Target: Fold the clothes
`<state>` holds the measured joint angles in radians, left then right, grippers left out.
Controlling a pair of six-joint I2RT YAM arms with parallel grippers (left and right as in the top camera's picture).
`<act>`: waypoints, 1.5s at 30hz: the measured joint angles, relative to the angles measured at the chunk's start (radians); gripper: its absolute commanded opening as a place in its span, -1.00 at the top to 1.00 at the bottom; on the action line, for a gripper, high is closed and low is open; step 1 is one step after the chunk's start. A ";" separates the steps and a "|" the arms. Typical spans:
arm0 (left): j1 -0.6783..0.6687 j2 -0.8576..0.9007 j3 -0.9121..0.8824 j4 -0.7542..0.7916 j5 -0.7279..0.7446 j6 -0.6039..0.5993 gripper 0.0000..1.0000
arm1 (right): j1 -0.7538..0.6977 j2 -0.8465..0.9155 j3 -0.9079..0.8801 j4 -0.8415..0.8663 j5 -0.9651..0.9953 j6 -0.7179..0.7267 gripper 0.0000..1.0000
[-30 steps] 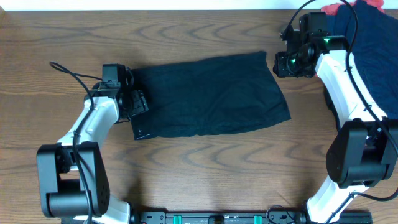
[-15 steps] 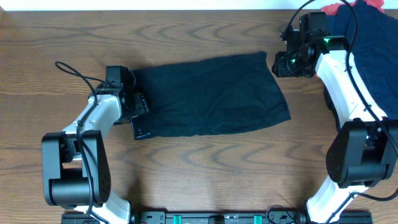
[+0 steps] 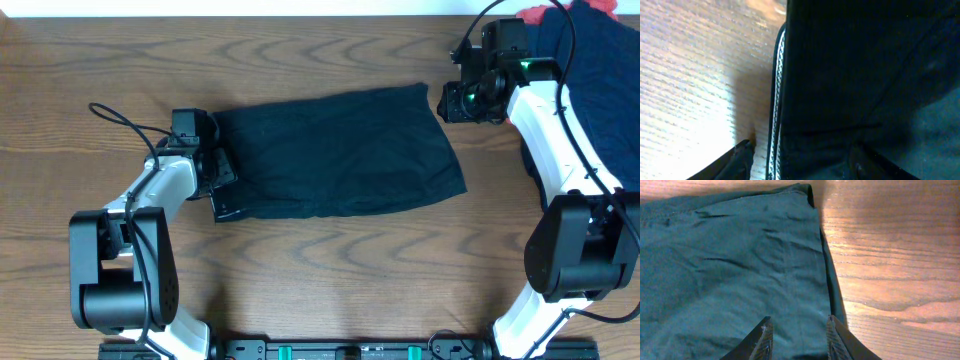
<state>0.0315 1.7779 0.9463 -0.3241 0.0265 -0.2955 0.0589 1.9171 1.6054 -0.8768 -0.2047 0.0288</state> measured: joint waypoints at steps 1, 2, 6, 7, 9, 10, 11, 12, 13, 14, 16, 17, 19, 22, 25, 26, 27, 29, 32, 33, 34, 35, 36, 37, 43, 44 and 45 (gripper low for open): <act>0.000 -0.002 -0.008 0.015 -0.001 -0.002 -0.19 | 0.000 0.000 0.000 0.000 0.000 0.000 0.33; 0.000 -0.005 -0.015 0.030 -0.001 -0.003 -0.18 | 0.000 0.000 0.000 0.001 0.000 0.000 0.33; 0.000 -0.021 -0.053 0.097 0.004 -0.004 -0.19 | 0.000 0.000 0.000 0.003 0.000 0.000 0.33; 0.000 -0.025 -0.064 0.114 0.007 -0.004 -0.18 | 0.000 0.000 0.000 0.002 0.000 0.000 0.34; 0.000 -0.032 -0.081 0.144 0.011 -0.006 -0.06 | 0.000 0.000 0.000 0.002 0.000 0.000 0.33; 0.000 -0.035 -0.089 0.156 0.013 -0.010 0.08 | 0.000 0.000 0.000 0.003 0.000 0.000 0.34; 0.001 -0.037 -0.095 0.165 0.015 -0.016 0.24 | 0.000 0.000 0.000 0.002 0.000 0.000 0.34; 0.001 -0.038 -0.099 0.172 0.020 -0.019 0.38 | 0.000 0.000 0.000 0.003 0.000 0.000 0.35; 0.001 -0.039 -0.101 0.175 0.025 -0.022 0.49 | 0.000 0.000 0.000 0.003 0.000 0.000 0.35; 0.001 -0.039 -0.103 0.176 0.031 -0.023 0.56 | 0.000 0.000 0.000 0.003 0.000 0.000 0.38; 0.001 -0.039 -0.104 0.180 0.048 -0.024 0.76 | 0.000 0.000 0.000 0.004 0.000 0.000 0.41; 0.001 -0.040 -0.104 0.180 0.050 -0.029 0.86 | 0.000 0.000 0.000 0.007 0.000 -0.001 0.42; 0.002 -0.046 -0.105 0.179 0.053 -0.029 0.88 | 0.000 0.000 0.000 0.016 0.000 -0.001 0.43; 0.004 -0.046 -0.105 0.179 0.059 -0.026 0.88 | 0.000 0.000 0.000 0.029 0.000 -0.006 0.43; 0.009 -0.052 -0.103 0.164 0.071 -0.026 0.88 | 0.000 0.000 0.000 0.038 -0.006 -0.009 0.43; 0.012 -0.056 -0.098 0.139 0.081 -0.026 0.88 | 0.000 0.000 0.000 0.045 -0.013 -0.011 0.46; 0.016 -0.063 -0.092 0.096 0.096 -0.026 0.88 | 0.000 0.000 0.000 0.054 -0.022 -0.012 0.50; 0.024 -0.081 -0.084 0.014 0.114 -0.026 0.88 | 0.000 0.000 0.000 0.076 -0.044 -0.011 0.69; 0.037 -0.121 -0.079 -0.099 0.132 -0.018 0.88 | 0.003 0.003 0.000 0.091 -0.066 0.000 0.98; 0.040 -0.135 -0.077 -0.122 0.133 -0.014 0.87 | 0.004 0.006 0.000 0.093 -0.072 0.007 0.98; 0.041 -0.153 -0.070 -0.148 0.136 -0.009 0.88 | 0.009 0.013 0.001 0.094 -0.077 0.011 0.97; 0.043 -0.167 -0.063 -0.166 0.136 -0.001 0.88 | 0.014 0.021 0.001 0.095 -0.082 0.012 0.98; 0.044 -0.181 -0.055 -0.180 0.138 0.006 0.88 | 0.019 0.031 0.001 0.098 -0.089 0.012 0.97; 0.045 -0.200 -0.044 -0.196 0.140 0.013 0.88 | 0.027 0.046 0.001 0.100 -0.099 0.012 0.98; 0.046 -0.267 -0.014 -0.275 0.151 0.038 0.88 | 0.060 0.151 0.002 0.111 -0.140 0.013 0.98; 0.047 -0.272 -0.008 -0.299 0.152 0.039 0.88 | 0.063 0.164 0.002 0.111 -0.141 0.013 0.98; 0.047 -0.275 -0.002 -0.322 0.153 0.039 0.88 | 0.064 0.171 0.002 0.109 -0.142 0.013 0.98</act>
<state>0.0788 1.5032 0.9440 -0.6456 0.1795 -0.2562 0.1230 2.0884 1.6070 -0.7673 -0.3470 0.0414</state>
